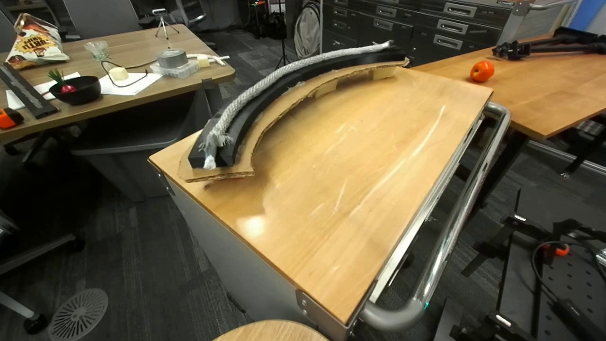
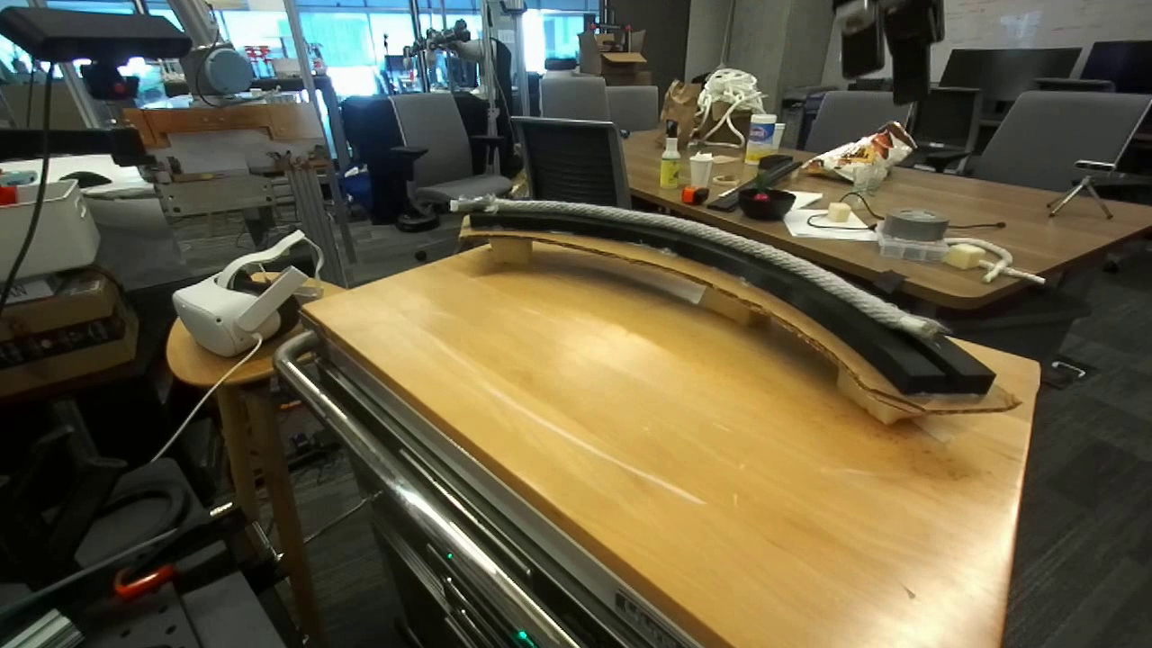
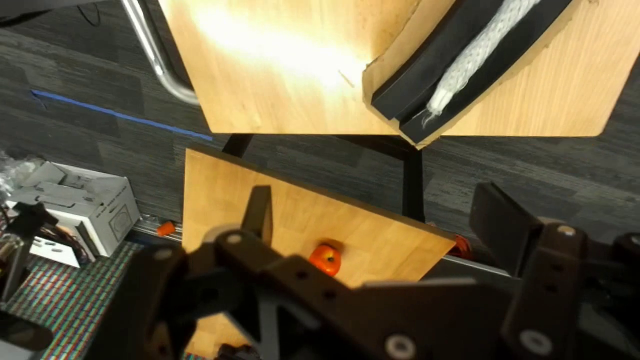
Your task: Put the rope along the center of the black object
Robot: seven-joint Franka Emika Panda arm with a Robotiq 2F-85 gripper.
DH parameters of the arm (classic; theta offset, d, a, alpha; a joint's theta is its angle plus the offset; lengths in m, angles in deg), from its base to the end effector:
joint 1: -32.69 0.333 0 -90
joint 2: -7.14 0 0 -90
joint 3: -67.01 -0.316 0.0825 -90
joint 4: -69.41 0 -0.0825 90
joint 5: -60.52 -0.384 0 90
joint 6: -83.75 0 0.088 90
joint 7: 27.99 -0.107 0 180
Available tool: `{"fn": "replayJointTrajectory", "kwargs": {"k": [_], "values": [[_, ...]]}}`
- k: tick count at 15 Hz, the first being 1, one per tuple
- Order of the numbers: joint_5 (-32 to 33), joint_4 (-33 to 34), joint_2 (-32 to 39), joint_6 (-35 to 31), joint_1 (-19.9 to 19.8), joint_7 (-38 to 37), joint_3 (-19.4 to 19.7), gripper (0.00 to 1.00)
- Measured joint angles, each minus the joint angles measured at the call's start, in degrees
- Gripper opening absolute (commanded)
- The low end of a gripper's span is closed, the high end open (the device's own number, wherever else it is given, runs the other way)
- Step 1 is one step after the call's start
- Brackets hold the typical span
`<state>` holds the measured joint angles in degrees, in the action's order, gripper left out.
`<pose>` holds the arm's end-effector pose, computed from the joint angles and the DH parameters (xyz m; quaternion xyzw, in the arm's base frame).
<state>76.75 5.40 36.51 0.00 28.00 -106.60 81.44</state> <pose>0.6480 -0.2118 0.5239 0.6470 -0.7315 0.0372 0.2119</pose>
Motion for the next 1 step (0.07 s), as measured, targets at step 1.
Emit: {"fn": "replayJointTrajectory", "kwargs": {"k": [1], "values": [[-0.1, -1.3, -1.9, 0.0, -0.1, 1.2, 0.0, 1.0]]}}
